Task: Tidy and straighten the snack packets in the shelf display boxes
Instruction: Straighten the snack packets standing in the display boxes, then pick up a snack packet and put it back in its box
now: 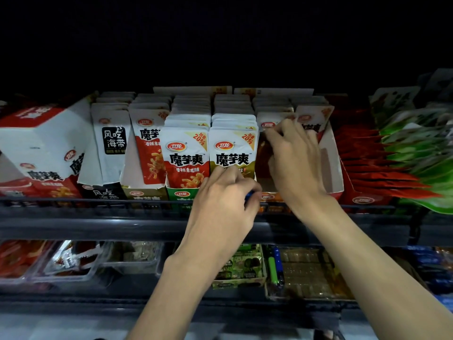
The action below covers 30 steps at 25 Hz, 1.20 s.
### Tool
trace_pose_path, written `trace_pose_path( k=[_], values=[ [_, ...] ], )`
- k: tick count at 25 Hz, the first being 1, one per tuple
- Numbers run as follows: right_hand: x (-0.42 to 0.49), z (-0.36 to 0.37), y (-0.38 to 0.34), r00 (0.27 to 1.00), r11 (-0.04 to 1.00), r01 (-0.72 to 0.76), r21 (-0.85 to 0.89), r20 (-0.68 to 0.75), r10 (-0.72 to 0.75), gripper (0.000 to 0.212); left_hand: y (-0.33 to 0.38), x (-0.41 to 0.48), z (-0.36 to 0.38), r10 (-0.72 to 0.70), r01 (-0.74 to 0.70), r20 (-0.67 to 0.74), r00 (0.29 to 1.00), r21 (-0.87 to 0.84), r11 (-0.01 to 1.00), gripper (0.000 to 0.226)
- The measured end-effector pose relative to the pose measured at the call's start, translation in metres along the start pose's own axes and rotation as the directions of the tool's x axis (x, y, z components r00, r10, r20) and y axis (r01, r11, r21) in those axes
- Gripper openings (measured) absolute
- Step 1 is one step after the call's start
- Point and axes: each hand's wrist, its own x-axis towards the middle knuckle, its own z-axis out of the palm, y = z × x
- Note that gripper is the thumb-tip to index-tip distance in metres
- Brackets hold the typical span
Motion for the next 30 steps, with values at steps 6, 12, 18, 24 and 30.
trace_pose_path(
  k=[6, 12, 18, 24, 30],
  values=[
    [0.001, -0.002, -0.001, 0.989, 0.999, 0.003, -0.054, 0.151, 0.006, 0.046, 0.000, 0.000, -0.002, 0.000, 0.000, 0.013, 1.000, -0.001, 1.000, 0.015],
    [0.003, -0.011, 0.002, 0.982, 1.000, -0.023, 0.006, 0.185, 0.022, 0.038, -0.001, 0.000, -0.002, 0.003, -0.002, 0.010, 1.000, -0.012, 1.000, 0.015],
    [-0.001, -0.024, 0.004, 0.992, 0.964, -0.114, 0.242, 0.085, 0.096, 0.030, -0.005, -0.001, -0.003, -0.011, 0.011, -0.004, 1.000, -0.077, 0.997, 0.015],
    [-0.003, -0.059, -0.013, 0.988, 0.837, -0.021, 0.547, -0.115, 0.100, 0.021, -0.007, -0.006, -0.022, -0.057, 0.019, -0.153, 0.987, -0.241, 0.970, 0.014],
    [-0.007, -0.078, -0.054, 0.987, 0.803, 0.109, 0.585, -0.157, -0.020, 0.020, -0.028, -0.015, -0.060, -0.304, 0.146, -0.418, 0.856, -0.369, 0.918, 0.014]
  ],
)
